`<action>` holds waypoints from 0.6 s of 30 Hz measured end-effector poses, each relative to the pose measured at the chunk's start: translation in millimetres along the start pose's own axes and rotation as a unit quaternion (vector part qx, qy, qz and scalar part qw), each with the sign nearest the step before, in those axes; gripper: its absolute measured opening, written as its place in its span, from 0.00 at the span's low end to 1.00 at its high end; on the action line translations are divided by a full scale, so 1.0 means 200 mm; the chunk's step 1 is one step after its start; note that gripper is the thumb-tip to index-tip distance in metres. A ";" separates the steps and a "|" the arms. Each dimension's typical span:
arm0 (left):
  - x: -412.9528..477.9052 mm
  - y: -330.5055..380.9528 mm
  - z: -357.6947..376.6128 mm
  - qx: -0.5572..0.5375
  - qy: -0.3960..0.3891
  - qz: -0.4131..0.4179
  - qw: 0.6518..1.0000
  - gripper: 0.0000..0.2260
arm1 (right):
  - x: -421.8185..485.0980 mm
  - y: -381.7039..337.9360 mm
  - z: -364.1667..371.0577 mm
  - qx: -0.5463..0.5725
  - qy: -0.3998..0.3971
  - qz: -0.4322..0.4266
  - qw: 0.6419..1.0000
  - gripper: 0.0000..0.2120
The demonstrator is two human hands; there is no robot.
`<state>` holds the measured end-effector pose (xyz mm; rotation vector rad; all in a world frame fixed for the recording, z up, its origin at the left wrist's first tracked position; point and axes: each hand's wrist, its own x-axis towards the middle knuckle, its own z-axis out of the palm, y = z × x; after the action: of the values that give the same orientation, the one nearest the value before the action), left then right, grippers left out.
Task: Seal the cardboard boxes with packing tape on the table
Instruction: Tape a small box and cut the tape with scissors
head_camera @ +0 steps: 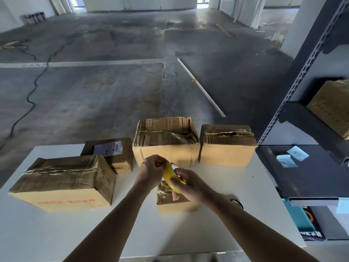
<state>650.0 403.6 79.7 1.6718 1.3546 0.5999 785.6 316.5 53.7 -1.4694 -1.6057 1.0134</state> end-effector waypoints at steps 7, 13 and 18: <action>0.05 0.03 -0.03 0.021 0.025 0.018 0.999 0.09 | 0.03 -0.01 0.02 0.019 0.036 -0.010 0.999 0.19; 0.05 0.04 -0.06 0.051 0.061 0.056 0.995 0.06 | 0.06 0.02 -0.02 -0.004 0.027 0.015 1.000 0.15; 0.03 0.04 -0.08 0.068 0.093 0.106 0.988 0.04 | 0.08 0.02 -0.05 -0.061 0.019 0.039 0.997 0.12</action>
<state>642.8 413.9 94.9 1.9251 1.3838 0.8184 794.5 333.5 53.2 -1.6354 -1.6181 0.9388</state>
